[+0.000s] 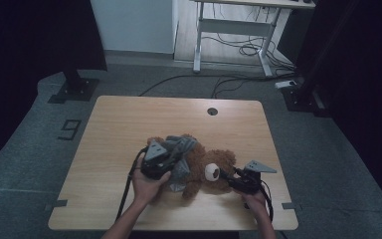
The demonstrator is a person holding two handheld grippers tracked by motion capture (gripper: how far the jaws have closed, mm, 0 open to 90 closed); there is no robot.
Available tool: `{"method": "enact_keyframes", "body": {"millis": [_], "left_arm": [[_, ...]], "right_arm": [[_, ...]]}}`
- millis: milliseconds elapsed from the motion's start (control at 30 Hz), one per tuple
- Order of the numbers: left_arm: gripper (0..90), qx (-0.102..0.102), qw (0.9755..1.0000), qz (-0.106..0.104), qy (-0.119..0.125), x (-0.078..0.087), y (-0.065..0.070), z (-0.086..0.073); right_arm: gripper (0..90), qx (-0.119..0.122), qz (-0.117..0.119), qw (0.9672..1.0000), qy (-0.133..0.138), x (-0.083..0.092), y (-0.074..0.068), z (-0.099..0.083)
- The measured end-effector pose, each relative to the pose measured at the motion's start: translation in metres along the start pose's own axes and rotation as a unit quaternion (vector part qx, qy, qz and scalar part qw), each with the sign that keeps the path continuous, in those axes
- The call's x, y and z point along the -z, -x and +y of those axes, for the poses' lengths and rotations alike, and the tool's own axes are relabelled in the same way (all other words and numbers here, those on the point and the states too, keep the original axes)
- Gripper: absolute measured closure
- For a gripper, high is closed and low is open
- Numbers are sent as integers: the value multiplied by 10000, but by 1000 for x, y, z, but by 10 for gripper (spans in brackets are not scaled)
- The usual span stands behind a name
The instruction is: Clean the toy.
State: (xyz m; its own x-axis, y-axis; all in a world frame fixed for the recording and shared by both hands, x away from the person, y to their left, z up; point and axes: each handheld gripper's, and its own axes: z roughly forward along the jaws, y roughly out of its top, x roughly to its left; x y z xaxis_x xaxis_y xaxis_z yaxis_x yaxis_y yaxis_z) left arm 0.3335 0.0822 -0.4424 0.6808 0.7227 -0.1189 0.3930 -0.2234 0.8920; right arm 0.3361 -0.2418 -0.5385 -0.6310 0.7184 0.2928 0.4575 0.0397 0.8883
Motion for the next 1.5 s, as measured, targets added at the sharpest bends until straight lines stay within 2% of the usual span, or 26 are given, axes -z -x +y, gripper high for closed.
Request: {"method": "enact_keyframes", "body": {"millis": [133, 167, 200, 233, 267, 300, 333, 433, 467, 600, 633, 667, 700, 733, 800, 833, 867, 900, 933, 1033, 1067, 1133, 1167, 1200, 1333, 1500], "left_arm": [[789, -225, 9995, -199, -136, -30, 30, 26], [789, -385, 9982, -321, -323, -50, 46, 36], [789, -385, 9982, -321, -323, -50, 46, 36], [788, -479, 9969, -382, -487, -68, 59, 41], [788, -479, 9969, -382, -487, -68, 59, 41], [788, -540, 9951, -404, -727, -91, 71, 43], [787, -540, 9951, -404, -727, -91, 71, 43], [785, -530, 9927, -353, -1027, -116, 75, 32], [784, -530, 9927, -353, -1027, -116, 75, 32], [785, -375, 9942, -440, -907, -110, 63, 26], [786, -404, 9946, -307, -900, -104, 58, 25], [786, -404, 9946, -307, -900, -104, 58, 25], [786, -513, 9942, -47, -948, -94, 49, 23], [786, -513, 9942, -47, -948, -94, 49, 23], [786, -496, 9933, 106, -1040, -86, 36, 18], [786, -273, 9947, 10, -989, -78, 23, 12], [786, -273, 9947, 10, -989, -78, 23, 12], [786, -104, 9959, -76, -895, -65, 11, 9], [786, -104, 9959, -76, -895, -65, 11, 9], [783, -101, 9969, 56, -777, -41, -5, 8], [782, -101, 9969, 56, -777, -41, -5, 8], [782, 49, 9971, 69, -753, -33, -17, 6], [782, 142, 9970, 198, -739, -25, -30, 3], [781, 142, 9970, 198, -739, -25, -30, 3], [781, 436, 9948, 466, -790, -14, -59, -4], [780, 772, 9915, 551, -891, -8, -83, -21]], "right_arm": [[517, -5, -4, 10000, 4, 0, 0, 0], [518, 3, -16, 10000, 5, 0, -1, 0], [518, 3, -16, 10000, 5, 0, -1, 0], [518, 14, -20, 10000, -10, 1, -1, 0], [518, 14, -20, 10000, -10, 1, -1, 0], [517, 33, -30, 10000, -2, 1, -2, 0], [517, 33, -30, 10000, -2, 1, -2, 0], [516, 57, -45, 10000, -20, 1, -1, 0], [516, 57, -45, 10000, -20, 1, -1, 0], [513, 87, -41, 9999, -32, 0, -1, -1], [513, 72, -44, 10000, -8, 0, -2, -1], [513, 72, -44, 10000, -8, 0, -2, -1], [513, 67, -45, 10000, -19, 1, -2, -1], [513, 67, -45, 10000, -19, 1, -2, -1], [513, 61, -39, 10000, 8, 0, -1, -1], [513, 51, -25, 10000, 5, 0, -1, -1], [513, 51, -25, 10000, 5, 0, -1, -1], [513, 82, -24, 10000, 13, 0, -2, -1], [513, 82, -24, 10000, 13, 0, -2, -1], [513, 77, -28, 10000, 8, 0, -2, -1], [513, 77, -28, 10000, 8, 0, -2, -1], [513, 80, -27, 10000, 8, 0, -2, -1], [512, 76, -28, 10000, 10, 0, -2, -1], [512, 76, -28, 10000, 10, 0, -2, -1], [513, 63, -32, 10000, 20, 0, -2, -1], [513, 67, -28, 10000, 20, 0, -2, -1]]}}
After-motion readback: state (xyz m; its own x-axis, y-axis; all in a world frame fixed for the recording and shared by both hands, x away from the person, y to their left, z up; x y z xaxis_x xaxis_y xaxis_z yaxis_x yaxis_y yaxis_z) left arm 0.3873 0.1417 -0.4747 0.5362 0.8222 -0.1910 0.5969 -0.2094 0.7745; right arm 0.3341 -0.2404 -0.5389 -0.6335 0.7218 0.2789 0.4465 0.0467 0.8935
